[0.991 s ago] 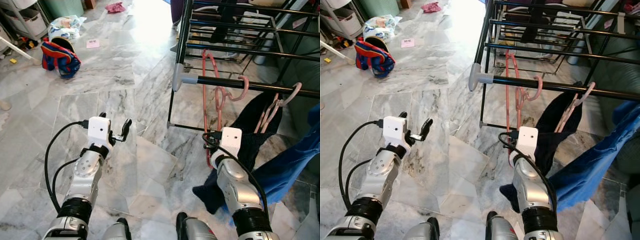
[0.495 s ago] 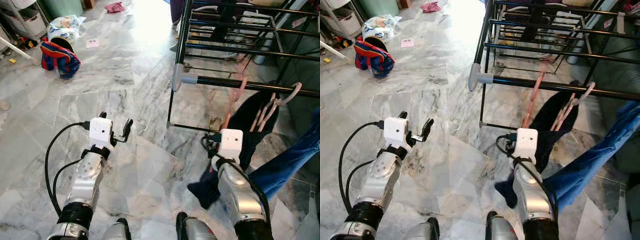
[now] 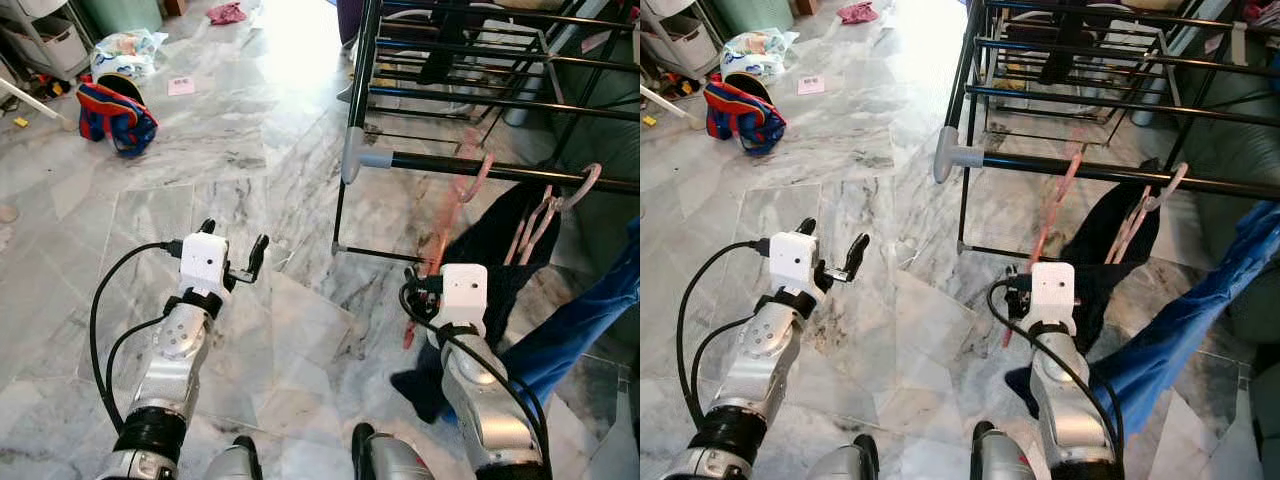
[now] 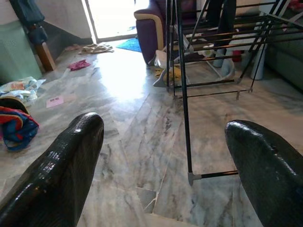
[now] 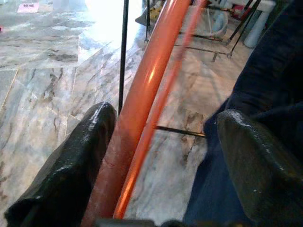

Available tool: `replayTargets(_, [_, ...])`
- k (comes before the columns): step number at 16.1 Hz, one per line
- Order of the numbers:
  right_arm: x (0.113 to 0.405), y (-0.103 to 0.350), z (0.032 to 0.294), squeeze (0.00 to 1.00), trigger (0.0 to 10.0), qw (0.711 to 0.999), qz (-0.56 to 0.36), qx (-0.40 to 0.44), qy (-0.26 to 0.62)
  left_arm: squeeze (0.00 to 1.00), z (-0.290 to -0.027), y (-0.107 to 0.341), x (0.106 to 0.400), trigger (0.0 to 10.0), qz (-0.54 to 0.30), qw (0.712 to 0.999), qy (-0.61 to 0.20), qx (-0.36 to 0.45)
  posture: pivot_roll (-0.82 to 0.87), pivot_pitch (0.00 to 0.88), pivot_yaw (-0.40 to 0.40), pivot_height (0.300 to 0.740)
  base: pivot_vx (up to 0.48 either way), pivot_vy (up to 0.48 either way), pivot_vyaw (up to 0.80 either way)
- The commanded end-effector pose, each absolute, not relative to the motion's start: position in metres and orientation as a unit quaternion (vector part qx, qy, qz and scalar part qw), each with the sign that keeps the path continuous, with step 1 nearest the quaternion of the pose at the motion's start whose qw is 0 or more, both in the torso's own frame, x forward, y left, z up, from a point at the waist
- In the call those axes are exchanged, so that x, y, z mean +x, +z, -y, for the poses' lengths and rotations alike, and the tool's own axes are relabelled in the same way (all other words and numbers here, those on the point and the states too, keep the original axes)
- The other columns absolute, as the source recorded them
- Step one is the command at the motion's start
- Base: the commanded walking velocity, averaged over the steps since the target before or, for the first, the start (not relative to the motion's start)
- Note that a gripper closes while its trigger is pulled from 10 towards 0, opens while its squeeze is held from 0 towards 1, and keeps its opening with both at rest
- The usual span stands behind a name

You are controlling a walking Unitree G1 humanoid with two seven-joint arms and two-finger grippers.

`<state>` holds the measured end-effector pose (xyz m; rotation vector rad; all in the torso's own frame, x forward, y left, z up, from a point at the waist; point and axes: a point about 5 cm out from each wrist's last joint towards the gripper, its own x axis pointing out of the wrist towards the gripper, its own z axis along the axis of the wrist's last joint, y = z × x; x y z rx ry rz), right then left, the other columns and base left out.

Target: Hang hanger

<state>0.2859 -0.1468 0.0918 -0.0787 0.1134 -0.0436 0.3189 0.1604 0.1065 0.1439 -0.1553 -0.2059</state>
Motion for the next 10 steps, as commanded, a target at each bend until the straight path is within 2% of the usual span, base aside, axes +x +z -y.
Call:
replayTargets(1, [0.282, 0.099, 0.148, 1.0, 10.0, 0.998, -0.033, -0.052, -0.031, 0.0, -0.159, 0.105, 0.315, 10.0, 0.076, 0.988, -0.101, 0.086, -0.08, 0.26, 0.027, 0.74, 0.0, 0.0, 0.0])
replayTargets(4, [0.276, 0.114, 0.149, 1.0, 10.0, 0.997, 0.005, -0.07, -0.033, 0.0, -0.155, 0.114, 0.309, 10.0, 0.098, 0.985, -0.105, 0.093, -0.08, 0.265, 0.035, 0.74, 0.0, 0.0, 0.0])
replayTargets(7, [0.265, 0.124, 0.151, 1.0, 10.0, 0.995, 0.039, -0.084, -0.029, 0.0, -0.162, 0.121, 0.309, 10.0, 0.1, 0.989, -0.071, 0.081, -0.08, 0.269, 0.034, 0.74, 0.0, 0.0, 0.0])
replayTargets(10, [0.251, 0.128, 0.154, 1.0, 10.0, 0.995, 0.05, -0.09, -0.019, 0.0, -0.163, 0.119, 0.298, 10.0, 0.095, 0.987, -0.072, 0.106, -0.08, 0.256, 0.031, 0.74, 0.0, 0.0, 0.0])
